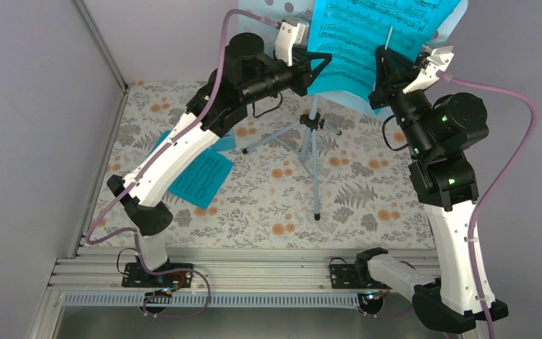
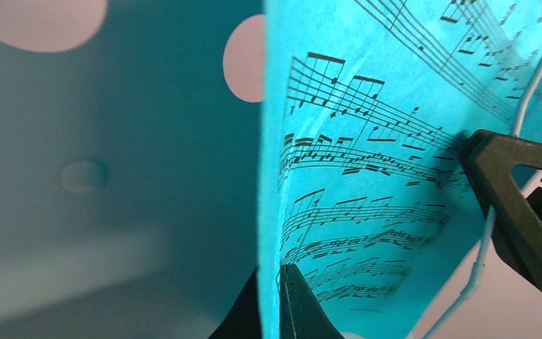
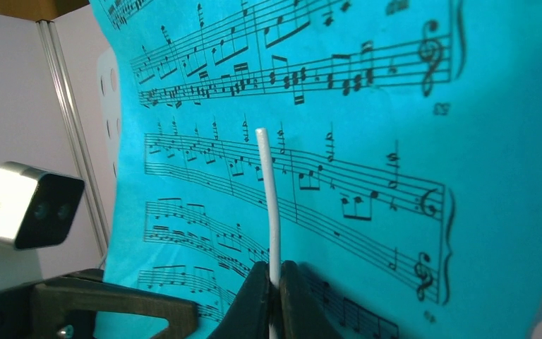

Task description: Pack up the instrument practice props

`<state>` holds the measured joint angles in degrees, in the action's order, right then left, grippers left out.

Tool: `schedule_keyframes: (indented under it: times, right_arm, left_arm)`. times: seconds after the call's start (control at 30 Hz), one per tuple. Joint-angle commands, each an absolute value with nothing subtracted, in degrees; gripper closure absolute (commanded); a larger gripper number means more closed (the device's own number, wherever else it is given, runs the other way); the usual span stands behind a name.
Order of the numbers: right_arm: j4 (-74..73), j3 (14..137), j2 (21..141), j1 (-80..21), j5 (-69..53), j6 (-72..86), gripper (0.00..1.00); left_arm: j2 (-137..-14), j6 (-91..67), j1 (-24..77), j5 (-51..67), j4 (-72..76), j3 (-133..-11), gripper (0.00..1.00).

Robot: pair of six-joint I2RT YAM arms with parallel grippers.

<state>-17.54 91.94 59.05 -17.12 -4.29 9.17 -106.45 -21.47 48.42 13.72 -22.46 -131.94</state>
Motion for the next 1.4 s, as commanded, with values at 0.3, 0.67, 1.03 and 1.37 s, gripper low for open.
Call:
schedule_keyframes:
  times: [0.3, 0.67, 1.03, 1.37]
  right_arm:
    - [-19.23, 93.02, 60.46, -16.96, -0.72, 10.05, 0.97]
    - [-21.04, 94.22, 62.04, -16.96, -0.01, 12.01, 0.97]
    - [-23.5, 95.14, 61.32, -16.96, -0.74, 12.61, 0.73]
    - [-29.69, 96.95, 59.19, -16.97, -3.61, 12.08, 0.29]
  left_arm:
    - [-91.02, -21.33, 44.81, 10.61, -19.72, -116.95, 0.98]
    - [-76.81, -22.4, 38.19, 11.39, -21.11, -99.23, 0.98]
    - [-65.09, -24.34, 34.38, 13.65, -21.72, -82.83, 0.98]
    - [-55.34, -30.4, 33.8, 14.33, -19.43, -65.69, 0.98]
